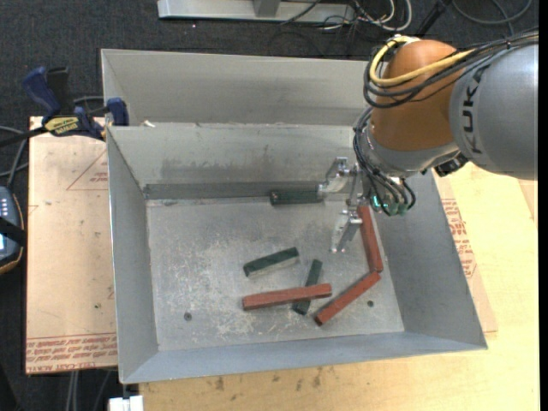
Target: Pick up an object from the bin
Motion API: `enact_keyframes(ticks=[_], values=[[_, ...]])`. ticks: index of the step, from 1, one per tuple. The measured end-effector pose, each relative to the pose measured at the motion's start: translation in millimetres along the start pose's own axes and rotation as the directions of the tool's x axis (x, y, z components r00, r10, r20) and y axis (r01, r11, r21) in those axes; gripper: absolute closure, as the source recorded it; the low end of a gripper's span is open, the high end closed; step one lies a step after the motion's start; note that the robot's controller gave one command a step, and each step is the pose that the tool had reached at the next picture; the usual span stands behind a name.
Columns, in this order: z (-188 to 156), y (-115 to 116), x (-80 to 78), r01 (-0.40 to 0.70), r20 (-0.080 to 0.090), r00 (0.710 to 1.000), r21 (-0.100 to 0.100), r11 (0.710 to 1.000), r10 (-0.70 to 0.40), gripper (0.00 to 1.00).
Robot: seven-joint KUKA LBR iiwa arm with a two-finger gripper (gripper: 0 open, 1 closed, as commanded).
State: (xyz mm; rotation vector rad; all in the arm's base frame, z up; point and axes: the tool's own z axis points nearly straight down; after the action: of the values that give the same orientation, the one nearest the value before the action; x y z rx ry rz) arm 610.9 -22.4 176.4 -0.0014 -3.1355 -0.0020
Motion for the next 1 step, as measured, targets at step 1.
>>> enact_keyframes(ticks=[1], values=[[-4.8, 0.0, -1.6, 0.000, 0.008, 1.000, 0.000, 1.000, 0.000, 0.00]])
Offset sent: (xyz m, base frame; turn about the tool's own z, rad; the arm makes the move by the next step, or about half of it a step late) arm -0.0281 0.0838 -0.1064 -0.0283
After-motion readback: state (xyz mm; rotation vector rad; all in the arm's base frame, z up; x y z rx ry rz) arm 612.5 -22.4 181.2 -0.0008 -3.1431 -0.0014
